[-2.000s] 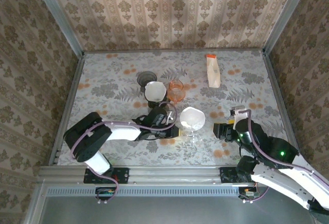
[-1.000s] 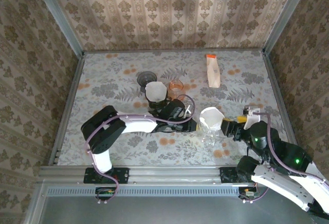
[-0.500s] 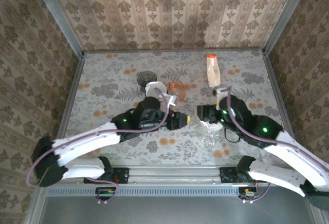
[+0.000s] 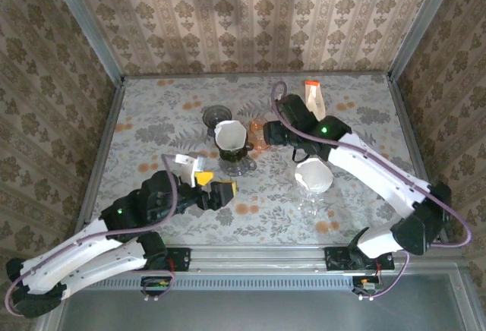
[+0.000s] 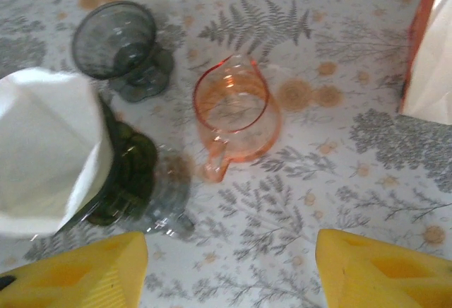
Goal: Place the coffee filter in the dripper
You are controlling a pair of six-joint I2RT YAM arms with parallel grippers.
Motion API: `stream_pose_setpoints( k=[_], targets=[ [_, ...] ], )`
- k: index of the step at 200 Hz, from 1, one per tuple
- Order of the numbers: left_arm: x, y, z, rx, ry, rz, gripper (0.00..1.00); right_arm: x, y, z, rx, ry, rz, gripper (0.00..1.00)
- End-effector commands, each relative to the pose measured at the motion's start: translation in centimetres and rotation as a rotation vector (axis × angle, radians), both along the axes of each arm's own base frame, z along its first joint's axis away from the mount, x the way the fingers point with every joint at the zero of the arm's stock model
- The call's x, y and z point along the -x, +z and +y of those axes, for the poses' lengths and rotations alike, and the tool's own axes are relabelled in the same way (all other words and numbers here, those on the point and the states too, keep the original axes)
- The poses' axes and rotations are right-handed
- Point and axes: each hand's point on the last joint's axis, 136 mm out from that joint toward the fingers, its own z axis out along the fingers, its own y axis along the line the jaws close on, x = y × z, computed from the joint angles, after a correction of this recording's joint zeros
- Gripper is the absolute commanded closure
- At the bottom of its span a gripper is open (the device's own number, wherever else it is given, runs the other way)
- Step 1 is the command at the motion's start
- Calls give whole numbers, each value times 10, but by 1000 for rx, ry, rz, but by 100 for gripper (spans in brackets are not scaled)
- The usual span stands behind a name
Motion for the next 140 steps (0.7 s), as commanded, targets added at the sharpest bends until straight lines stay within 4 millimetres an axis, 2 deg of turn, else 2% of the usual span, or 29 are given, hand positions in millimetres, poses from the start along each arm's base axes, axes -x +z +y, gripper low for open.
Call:
stream_pose_setpoints(
  k=[1,39,62,105,140],
  targets=[
    [-4,-16,27,-84,70,-23,0,-2,-21,-1,50,43,124,35],
    [-3,-18,48,-80,116,-38,0,-14,-56,8,96,91,258,32],
    [-2,-19,57,-83,138,-41,0,-22,-68,7,109,94,304,30],
    [-2,-24,68,-85,167,-36,0,-31,-92,9,99,118,388,27],
    [-2,-25,70,-76,174,-30,0,-38,-114,9,104,117,446,26]
  ],
)
